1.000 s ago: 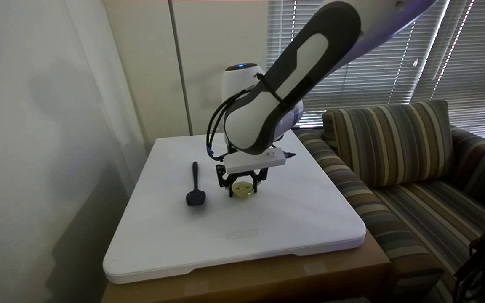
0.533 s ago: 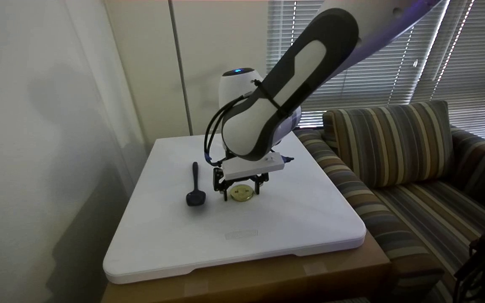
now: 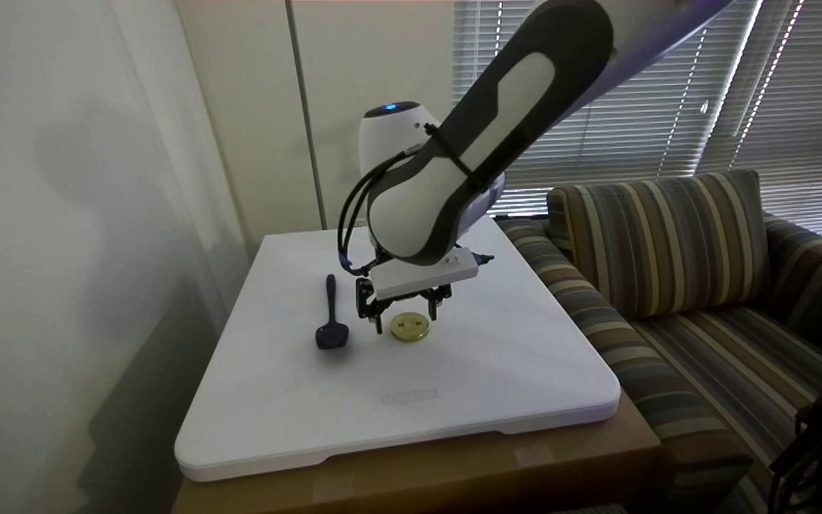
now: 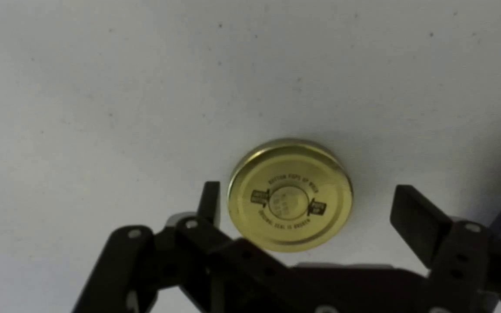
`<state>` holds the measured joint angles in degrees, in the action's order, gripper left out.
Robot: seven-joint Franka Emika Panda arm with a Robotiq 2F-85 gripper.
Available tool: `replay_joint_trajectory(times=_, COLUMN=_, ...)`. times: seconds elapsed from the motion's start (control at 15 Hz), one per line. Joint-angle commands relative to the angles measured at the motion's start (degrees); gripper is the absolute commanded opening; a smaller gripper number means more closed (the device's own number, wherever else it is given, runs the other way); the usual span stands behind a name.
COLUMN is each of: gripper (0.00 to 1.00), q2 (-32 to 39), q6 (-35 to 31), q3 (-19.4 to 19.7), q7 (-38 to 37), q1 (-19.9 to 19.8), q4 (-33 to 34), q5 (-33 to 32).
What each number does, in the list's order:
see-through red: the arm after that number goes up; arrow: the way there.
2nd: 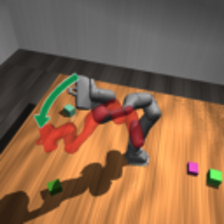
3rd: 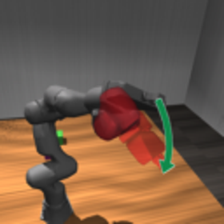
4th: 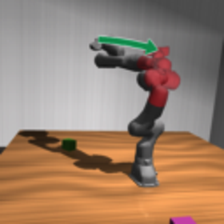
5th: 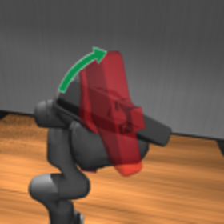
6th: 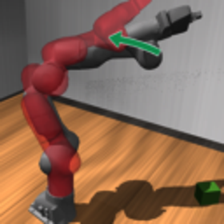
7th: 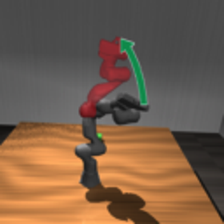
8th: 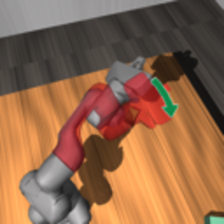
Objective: Remove the lid from the glass jar and place it on the table
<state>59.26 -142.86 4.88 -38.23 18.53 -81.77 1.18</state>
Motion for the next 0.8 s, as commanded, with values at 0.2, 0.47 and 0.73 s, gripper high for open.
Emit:
replay_joint_trajectory(times=0.2, gripper=1.00, q2=-8.8, q6=7.1, q3=3.3, q7=-1.2, q1=2.1, q4=-2.6, q5=-4.6)
replay_joint_trajectory(times=0.47, gripper=1.00, q2=-12.0, q6=11.4, q3=2.0, q7=-0.2, q1=0.7, q4=-1.4, q5=-4.9)
replay_joint_trajectory(times=0.73, gripper=1.00, q2=-14.0, q6=14.0, q3=0.8, q7=0.9, q1=-0.6, q4=-0.9, q5=-4.3)
